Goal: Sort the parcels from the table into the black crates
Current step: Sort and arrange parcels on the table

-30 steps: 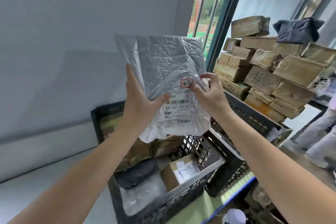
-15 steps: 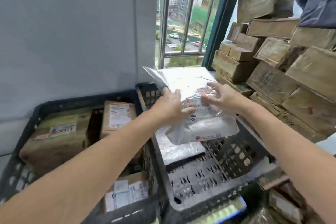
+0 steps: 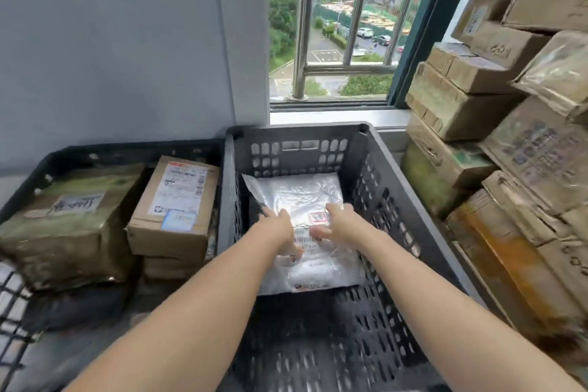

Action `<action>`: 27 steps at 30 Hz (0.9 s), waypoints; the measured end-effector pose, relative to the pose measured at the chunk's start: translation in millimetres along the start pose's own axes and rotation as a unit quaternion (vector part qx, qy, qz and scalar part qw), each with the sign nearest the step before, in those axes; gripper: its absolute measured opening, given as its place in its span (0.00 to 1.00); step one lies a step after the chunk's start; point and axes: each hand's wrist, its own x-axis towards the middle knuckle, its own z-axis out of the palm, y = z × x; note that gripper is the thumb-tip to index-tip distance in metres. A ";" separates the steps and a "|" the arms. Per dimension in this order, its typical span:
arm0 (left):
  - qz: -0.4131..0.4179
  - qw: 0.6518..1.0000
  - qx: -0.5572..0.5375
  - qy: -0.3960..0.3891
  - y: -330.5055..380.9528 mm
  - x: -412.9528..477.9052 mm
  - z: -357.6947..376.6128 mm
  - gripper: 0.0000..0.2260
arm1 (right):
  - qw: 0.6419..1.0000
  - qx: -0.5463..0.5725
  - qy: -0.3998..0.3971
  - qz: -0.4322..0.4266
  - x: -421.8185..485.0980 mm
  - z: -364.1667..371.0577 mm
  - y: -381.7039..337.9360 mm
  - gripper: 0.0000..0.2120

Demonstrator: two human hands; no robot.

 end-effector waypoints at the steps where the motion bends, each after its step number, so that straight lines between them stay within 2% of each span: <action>1: -0.018 1.000 -0.007 0.007 -0.4 9.8 8.5 0.40 | 1.000 -0.006 -0.011 0.000 7.5 8.8 2.5 0.42; 3: -0.047 0.998 0.033 0.016 -1.3 26.0 23.6 0.35 | 0.999 -0.032 -0.035 -0.002 20.4 25.5 10.3 0.41; 6: -0.059 0.985 0.160 -0.004 -2.6 38.9 35.3 0.40 | 0.988 -0.151 -0.021 -0.037 35.7 43.2 23.7 0.42; 8: -0.022 0.983 0.183 -0.026 -4.7 46.7 43.9 0.44 | 0.974 -0.211 -0.025 -0.084 44.6 48.9 29.6 0.47; 11: -0.008 0.982 0.182 -0.047 -7.5 60.3 54.9 0.49 | 0.964 -0.233 -0.046 -0.119 59.6 57.0 34.5 0.53; 21: -0.012 0.969 0.246 -0.033 -3.4 71.9 68.2 0.51 | 0.953 -0.270 -0.083 -0.109 71.9 62.3 35.2 0.53; 27: 0.027 0.962 0.267 0.051 8.2 34.8 10.9 0.50 | 0.968 -0.229 -0.027 -0.101 39.1 18.4 24.8 0.51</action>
